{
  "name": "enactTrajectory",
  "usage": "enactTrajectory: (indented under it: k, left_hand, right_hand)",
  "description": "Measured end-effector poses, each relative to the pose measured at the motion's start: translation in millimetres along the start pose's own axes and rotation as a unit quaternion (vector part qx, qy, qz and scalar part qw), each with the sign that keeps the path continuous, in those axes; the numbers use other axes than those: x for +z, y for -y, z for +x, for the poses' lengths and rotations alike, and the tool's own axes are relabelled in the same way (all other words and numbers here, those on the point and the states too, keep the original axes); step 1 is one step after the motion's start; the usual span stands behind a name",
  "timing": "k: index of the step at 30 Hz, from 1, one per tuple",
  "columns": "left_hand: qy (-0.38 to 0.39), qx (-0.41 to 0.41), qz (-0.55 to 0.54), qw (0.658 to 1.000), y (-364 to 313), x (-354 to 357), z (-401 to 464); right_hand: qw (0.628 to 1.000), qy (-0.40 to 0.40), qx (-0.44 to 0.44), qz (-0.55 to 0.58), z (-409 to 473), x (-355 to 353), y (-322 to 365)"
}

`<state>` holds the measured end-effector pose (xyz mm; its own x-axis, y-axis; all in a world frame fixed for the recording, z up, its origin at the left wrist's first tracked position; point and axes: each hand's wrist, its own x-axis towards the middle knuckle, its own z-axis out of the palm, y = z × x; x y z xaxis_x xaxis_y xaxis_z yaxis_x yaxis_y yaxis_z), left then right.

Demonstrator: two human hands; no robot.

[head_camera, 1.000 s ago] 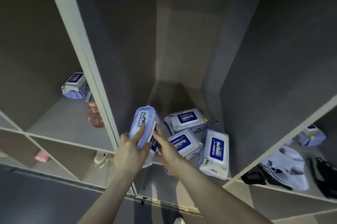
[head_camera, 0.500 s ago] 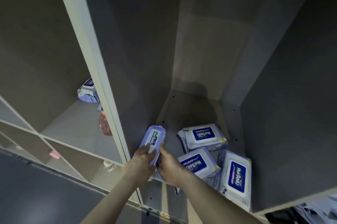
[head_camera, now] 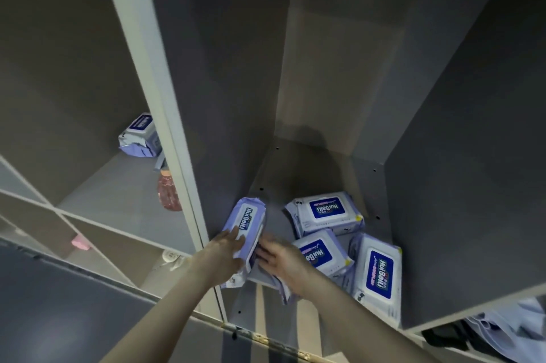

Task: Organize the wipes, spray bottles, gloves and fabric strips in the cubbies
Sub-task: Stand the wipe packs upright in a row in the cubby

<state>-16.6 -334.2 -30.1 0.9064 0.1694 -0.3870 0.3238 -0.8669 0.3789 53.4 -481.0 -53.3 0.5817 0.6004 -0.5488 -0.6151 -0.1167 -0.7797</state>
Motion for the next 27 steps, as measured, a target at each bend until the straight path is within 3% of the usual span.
enactTrajectory:
  k: [3,5,6,7,11,13,16,19,23,25,27]
  left_hand:
    - [-0.152,-0.026,0.032,0.987,-21,-10,-13]
    - [-0.25,0.048,0.025,0.967,-37,-4,-15]
    - [-0.257,0.092,-0.004,0.962,-46,1,-13]
    - [-0.226,0.118,-0.043,0.966,-53,7,-7]
    - [-0.005,0.07,-0.1,0.993,-78,37,27]
    - [0.038,0.031,-0.08,0.996,-84,45,38]
    - [0.072,0.001,-0.071,0.995,-82,42,43]
    - [0.079,0.006,-0.011,0.997,-84,40,33]
    - [0.017,0.015,0.003,1.0,-85,57,14]
    - [0.023,0.011,-0.139,0.99,-73,65,4]
    - [0.035,0.011,-0.299,0.953,-62,67,-6]
  right_hand:
    - [0.969,-0.104,-0.122,-0.188,-19,-24,1]
    - [0.897,-0.213,-0.194,-0.335,-28,-46,-2]
    - [0.858,-0.26,-0.199,-0.396,-29,-58,-6]
    - [0.836,-0.283,-0.184,-0.432,-31,-67,-9]
    - [0.836,-0.277,-0.077,-0.467,-30,-68,-26]
    - [0.848,-0.321,-0.054,-0.418,-26,-64,-40]
    - [0.925,-0.352,-0.015,-0.139,-28,-60,-45]
    - [0.937,-0.343,-0.016,0.065,-34,-55,-47]
    - [0.942,-0.326,-0.015,0.08,-41,-54,-52]
    - [0.941,-0.331,-0.038,0.062,-46,-54,-46]
    - [0.946,-0.318,-0.053,0.029,-45,-58,-43]
